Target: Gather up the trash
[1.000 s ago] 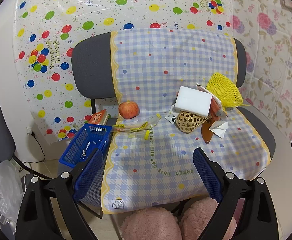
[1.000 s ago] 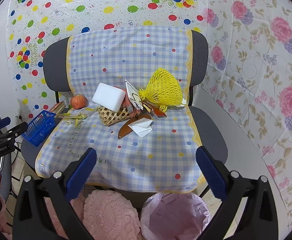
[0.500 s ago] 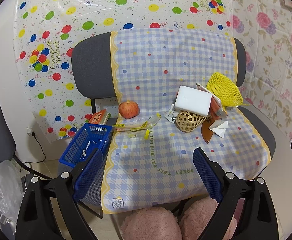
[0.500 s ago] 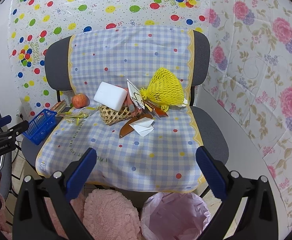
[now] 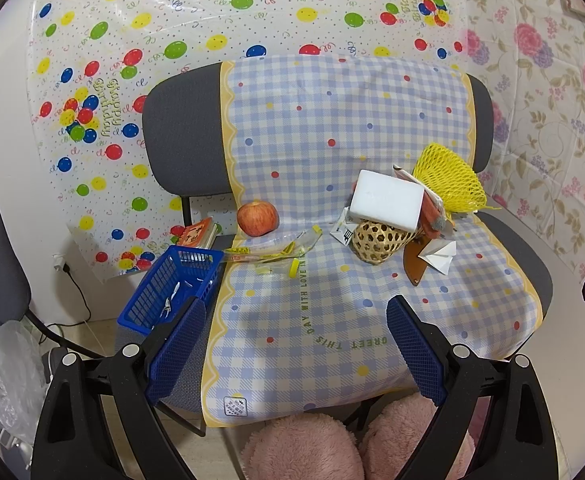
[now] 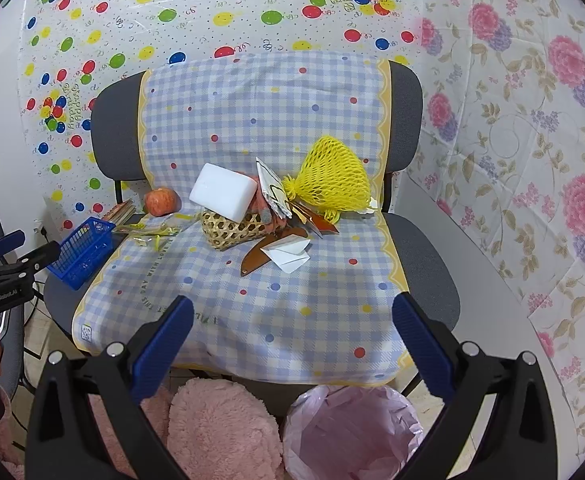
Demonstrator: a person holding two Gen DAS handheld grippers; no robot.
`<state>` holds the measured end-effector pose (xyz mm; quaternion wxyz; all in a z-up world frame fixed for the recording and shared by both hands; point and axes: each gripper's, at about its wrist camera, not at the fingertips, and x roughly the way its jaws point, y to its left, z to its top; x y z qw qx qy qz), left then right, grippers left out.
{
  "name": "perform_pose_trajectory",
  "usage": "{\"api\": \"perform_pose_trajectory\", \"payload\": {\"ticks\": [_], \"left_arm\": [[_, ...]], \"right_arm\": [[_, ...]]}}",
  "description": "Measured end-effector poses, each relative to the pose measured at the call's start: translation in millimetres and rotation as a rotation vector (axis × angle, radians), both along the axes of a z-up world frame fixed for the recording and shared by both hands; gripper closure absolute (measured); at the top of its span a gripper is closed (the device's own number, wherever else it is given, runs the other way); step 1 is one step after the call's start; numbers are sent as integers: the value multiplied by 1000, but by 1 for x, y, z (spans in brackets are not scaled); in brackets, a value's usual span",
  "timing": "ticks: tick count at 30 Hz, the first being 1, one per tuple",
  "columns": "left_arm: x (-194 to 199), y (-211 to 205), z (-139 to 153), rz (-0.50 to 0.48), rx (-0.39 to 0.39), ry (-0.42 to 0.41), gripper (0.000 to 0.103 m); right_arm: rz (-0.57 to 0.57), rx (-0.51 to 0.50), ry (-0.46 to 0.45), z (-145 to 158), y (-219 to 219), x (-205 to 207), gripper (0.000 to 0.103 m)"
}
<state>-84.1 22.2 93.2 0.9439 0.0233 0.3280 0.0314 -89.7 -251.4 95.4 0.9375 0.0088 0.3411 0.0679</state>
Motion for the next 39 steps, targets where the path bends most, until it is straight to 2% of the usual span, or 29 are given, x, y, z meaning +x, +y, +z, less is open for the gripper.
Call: {"api": "perform_pose_trajectory", "payload": {"ticks": [4,9,17,19,23,24,27,31,33,35,39], "left_arm": [[0,0,0,-1,0,1,12],[1,0,-4,1,8,6,12],[8,6,-25,2,25,16,12],[12,9,-27,-4,17,9,12],[28,13,-40,-22,-1,39,12],[31,13,-42,-27,-1,43,12],[45,15,-53,-33,-2,51,12],[66,18,-68,-38,-21,74,12],[74,18,-73,-40,-12,59,12],[86,19,-80,-29,7,64,12],[106,23,-87,-27,-39,57,12]], "right_arm": [[0,-15,-20,-2,1,-2,6],[6,-11,-4,-5,-1,1,6],[29,-34,19,-22,8,14,6],[42,-30,0,-27,10,19,6],[60,-42,-17,-37,13,37,6],[63,-39,-58,-38,14,40,6],[56,-36,-97,-45,18,56,6],[59,-52,-93,-55,22,75,6],[55,-58,-61,-61,23,85,6],[51,-34,-42,-65,23,93,6],[41,17,-25,-74,21,112,6]]}}
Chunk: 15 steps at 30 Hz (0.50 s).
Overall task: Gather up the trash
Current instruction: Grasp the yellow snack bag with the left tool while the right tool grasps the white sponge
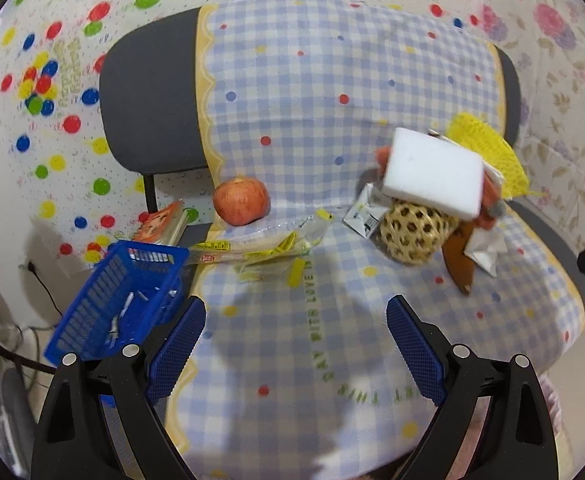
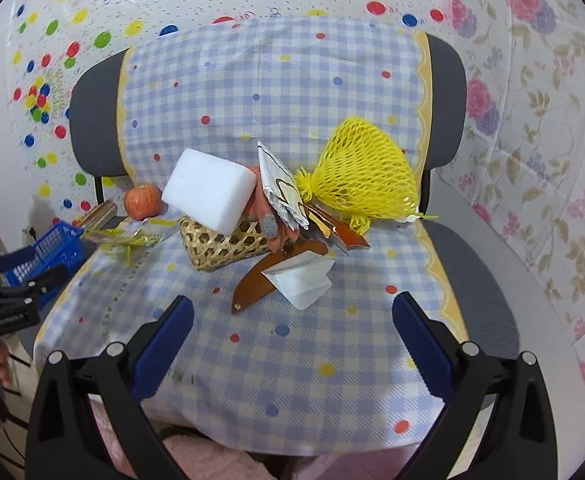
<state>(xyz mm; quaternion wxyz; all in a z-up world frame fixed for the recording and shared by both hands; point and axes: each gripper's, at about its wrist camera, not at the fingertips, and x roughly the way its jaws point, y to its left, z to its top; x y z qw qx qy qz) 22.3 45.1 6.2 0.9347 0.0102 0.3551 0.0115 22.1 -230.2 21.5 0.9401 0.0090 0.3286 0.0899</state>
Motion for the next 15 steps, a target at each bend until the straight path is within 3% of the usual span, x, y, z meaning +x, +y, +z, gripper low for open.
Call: {"api": "perform_pose_trajectory", "payload": {"ticks": [3,7,15], "left_arm": [[25,1,-12,-18,1,74,12],[59,2,-27,-10,64,94,12],[119,5,-52,-69,103,153,14]], "right_arm": [[0,-11,14,-5,2,11,6],[-4,-40,43,-11,4,26,6],[-43,-73,70,-21,-1,50,6]]}}
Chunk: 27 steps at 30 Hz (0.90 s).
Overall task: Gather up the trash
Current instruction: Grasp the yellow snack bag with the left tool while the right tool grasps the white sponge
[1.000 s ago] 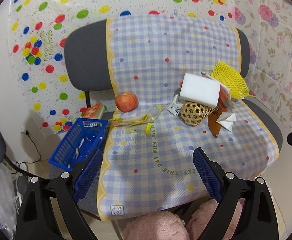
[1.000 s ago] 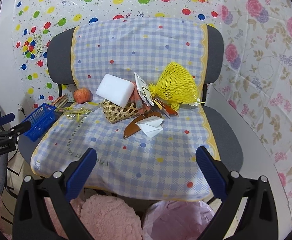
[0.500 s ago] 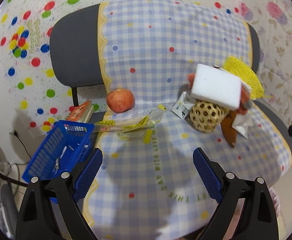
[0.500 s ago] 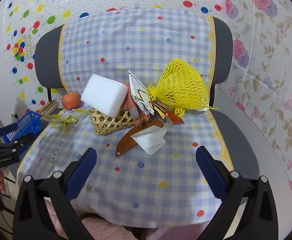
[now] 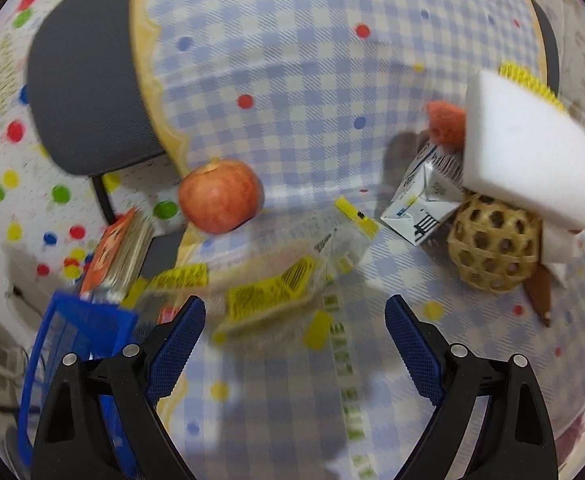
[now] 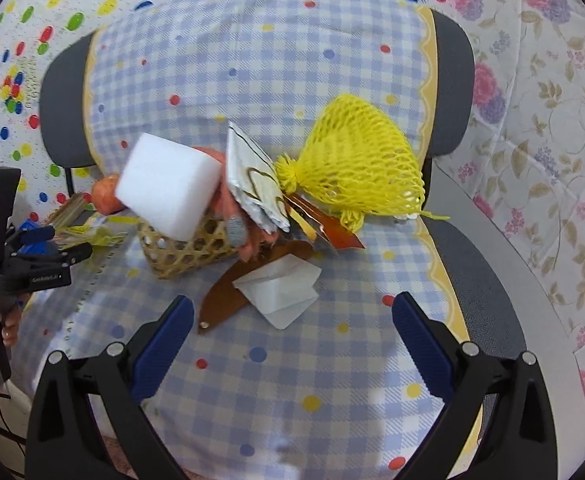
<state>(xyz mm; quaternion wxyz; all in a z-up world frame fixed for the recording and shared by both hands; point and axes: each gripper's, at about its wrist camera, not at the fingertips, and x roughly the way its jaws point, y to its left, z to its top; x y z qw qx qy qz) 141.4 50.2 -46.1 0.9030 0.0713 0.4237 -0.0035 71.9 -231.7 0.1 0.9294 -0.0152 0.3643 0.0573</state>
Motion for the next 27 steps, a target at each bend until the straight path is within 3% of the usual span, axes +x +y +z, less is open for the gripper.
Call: {"api": "perform_pose_trajectory", "payload": {"ticks": [6,9,11,13,15,18,23,27], "left_arm": [[31,-3,-29,-72,61,89,32],[38,1,-35,-92,32,99,41],[38,2,-32,-111,-9,114,61],[35,-1,-28,-122,9,114,69],[24,-4,-15,-127,6,81,75],[-6,-2,26,-114,-72,-12,80],[-60,3,84,-93,-194,-157,82],[-93,-1,105,-101,-298,-194,82]], "right_arm": [[12,30,18,-9,-3,11,8],[21,55,35,-12,-3,12,26],[29,61,42,-12,-3,10,37],[27,54,38,-10,-3,6,42],[21,43,22,-6,-5,-2,46],[23,37,-12,2,-7,-15,55],[56,85,-61,18,-7,-30,56],[95,129,-63,24,0,-33,55]]}}
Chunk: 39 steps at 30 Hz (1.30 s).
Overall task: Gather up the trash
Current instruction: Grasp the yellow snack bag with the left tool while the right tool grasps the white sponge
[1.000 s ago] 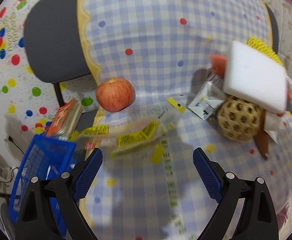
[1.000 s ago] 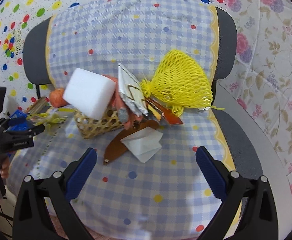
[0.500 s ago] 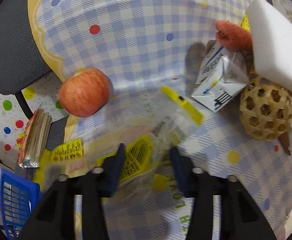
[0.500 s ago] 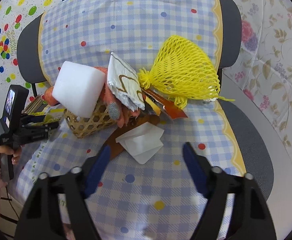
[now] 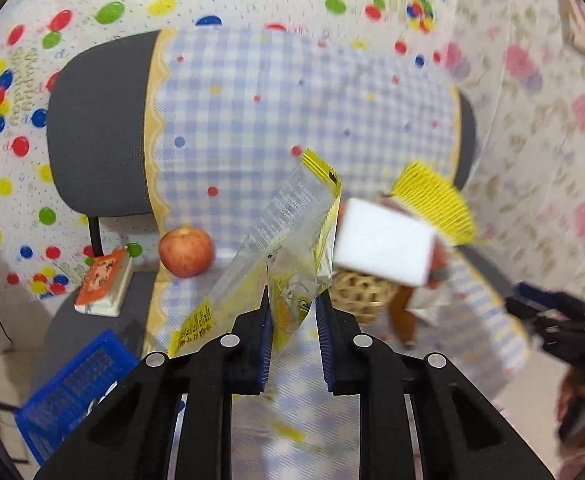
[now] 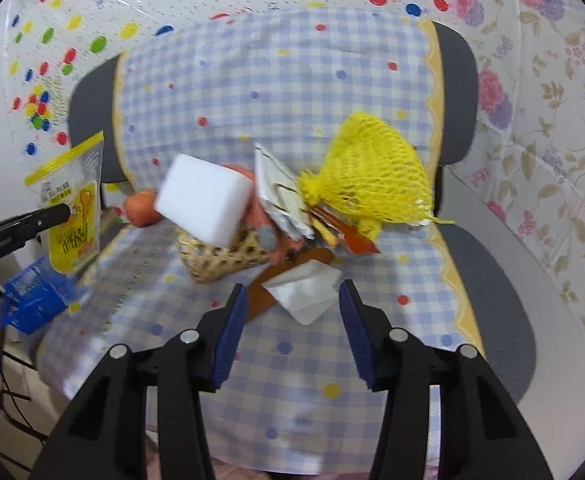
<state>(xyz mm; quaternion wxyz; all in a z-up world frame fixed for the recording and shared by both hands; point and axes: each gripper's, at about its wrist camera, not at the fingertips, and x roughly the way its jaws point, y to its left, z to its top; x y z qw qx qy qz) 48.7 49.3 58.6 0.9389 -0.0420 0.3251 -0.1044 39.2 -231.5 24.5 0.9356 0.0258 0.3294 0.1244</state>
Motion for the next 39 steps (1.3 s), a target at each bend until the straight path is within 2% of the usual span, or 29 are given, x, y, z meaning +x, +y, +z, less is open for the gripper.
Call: {"api": "perform_pose_trajectory", "payload": {"ticks": [2,5,10,13,17,21,23,24,26,29,33,39], "left_arm": [[-9,-7,5,-37,-35,1,82],[-18,-25,11,-98,-47,-44,82],[-15,-36,22,-122,-109,-79,82],[-16,-40,24,-93,-72,-96,82],[-8,-31,13,-50,-39,-73,82],[2,-20,6,-16,-32,-59,82],[5,-17,4,-10,-33,-56,82],[7,-16,4,-10,-34,-56,82],[7,-16,6,-11,-35,-58,82],[-2,-20,17,-17,-36,-81,82],[-31,-41,36,-45,-28,-132,82],[-71,-83,39,-162,-36,-148,82]], "right_arm": [[16,27,-5,3,5,1,55],[37,54,-22,7,13,7,55],[63,90,-38,14,27,26,54],[82,106,-27,9,37,42,54],[79,79,-10,-1,51,66,54],[52,92,15,-10,56,90,54],[48,118,24,-11,56,96,78],[52,140,23,-9,56,96,80],[62,149,-16,1,56,90,86],[74,167,-89,27,50,68,86],[33,121,-171,60,32,26,86],[-56,72,-184,68,-9,-30,85]]}}
